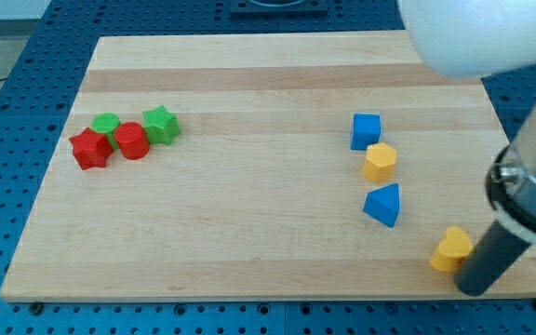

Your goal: Move the red star into the red circle

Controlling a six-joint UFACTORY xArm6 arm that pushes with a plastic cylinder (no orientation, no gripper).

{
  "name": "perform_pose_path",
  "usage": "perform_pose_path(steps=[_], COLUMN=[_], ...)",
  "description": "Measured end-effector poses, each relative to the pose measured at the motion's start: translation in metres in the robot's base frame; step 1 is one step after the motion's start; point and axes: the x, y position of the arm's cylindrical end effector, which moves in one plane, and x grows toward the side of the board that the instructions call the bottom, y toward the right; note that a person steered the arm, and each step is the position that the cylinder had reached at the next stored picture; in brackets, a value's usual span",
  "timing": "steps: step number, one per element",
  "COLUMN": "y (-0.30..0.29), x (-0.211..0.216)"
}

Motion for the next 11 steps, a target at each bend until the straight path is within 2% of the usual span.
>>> perform_pose_path(steps=[1,2,4,6,7,8,9,10,11], y=[0.006,-0.045,-0.120,-0.336,-0.402,-0.498,-0.503,-0.484,-0.469], x=[-0.026,-0.034,-0.001,-0.117,-0.098,-0.099,-0.133,-0.182,-0.207])
